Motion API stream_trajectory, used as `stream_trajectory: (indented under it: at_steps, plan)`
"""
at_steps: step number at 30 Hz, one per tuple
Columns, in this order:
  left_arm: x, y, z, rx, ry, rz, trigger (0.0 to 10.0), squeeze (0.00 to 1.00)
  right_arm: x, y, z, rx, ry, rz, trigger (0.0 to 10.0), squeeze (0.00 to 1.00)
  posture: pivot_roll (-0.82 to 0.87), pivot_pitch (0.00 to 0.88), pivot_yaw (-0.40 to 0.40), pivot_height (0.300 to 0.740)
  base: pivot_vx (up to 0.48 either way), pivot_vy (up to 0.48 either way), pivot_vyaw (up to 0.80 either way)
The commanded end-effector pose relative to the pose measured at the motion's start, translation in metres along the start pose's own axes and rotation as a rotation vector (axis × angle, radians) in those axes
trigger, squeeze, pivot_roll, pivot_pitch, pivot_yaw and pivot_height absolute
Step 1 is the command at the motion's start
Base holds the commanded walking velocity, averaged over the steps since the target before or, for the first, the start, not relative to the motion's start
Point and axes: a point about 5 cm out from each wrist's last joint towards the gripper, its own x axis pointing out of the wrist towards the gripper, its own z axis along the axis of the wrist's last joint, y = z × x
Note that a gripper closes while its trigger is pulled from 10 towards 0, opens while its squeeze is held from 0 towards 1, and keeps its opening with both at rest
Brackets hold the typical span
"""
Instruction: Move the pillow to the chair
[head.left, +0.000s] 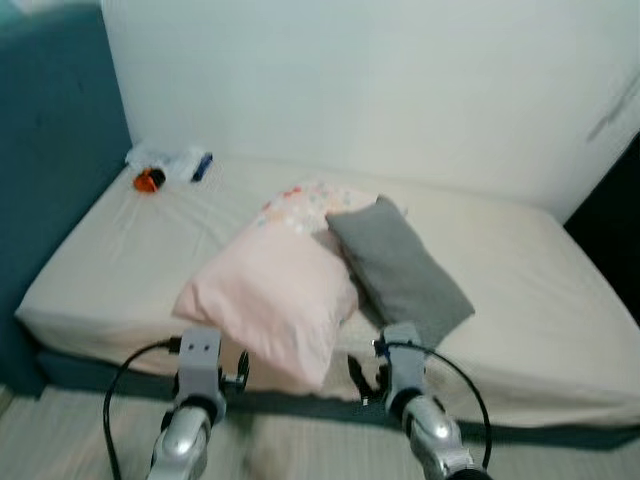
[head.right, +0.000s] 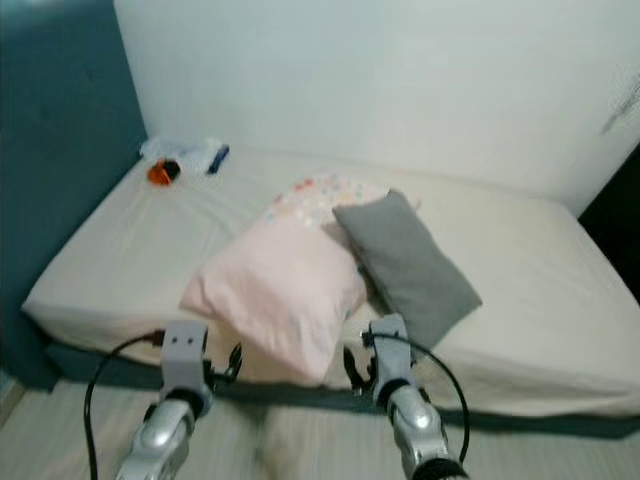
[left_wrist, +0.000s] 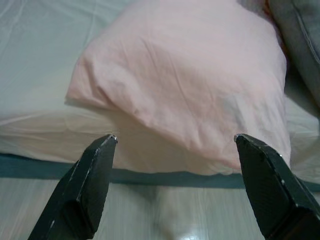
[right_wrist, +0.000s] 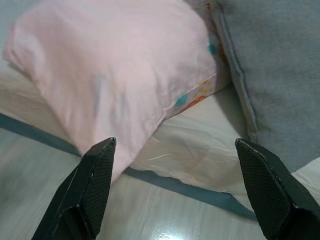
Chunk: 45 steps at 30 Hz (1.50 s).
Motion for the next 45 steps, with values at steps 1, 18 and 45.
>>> stream_trajectory:
  at_steps: [1,18,45]
  plan:
    - [0.000,-0.005,0.003,-0.003,-0.019,-0.015,10.0,0.00,0.000,-0.004,-0.001,0.002,0.009,-0.014,10.0,0.00,0.11,0.000,-0.135,0.740,0.454,0.000,0.00]
    - [0.002,-0.002,0.005,0.007,-0.025,-0.001,10.0,0.00,0.000,-0.006,0.003,0.006,-0.008,-0.024,10.0,0.00,0.11,0.000,-0.133,0.740,0.418,0.000,0.00]
    - [0.005,-0.002,0.009,0.085,-0.049,-0.010,10.0,0.00,0.002,-0.014,0.013,0.032,-0.068,-0.066,10.0,0.00,0.11,0.000,-0.138,0.740,0.000,-0.089,0.00]
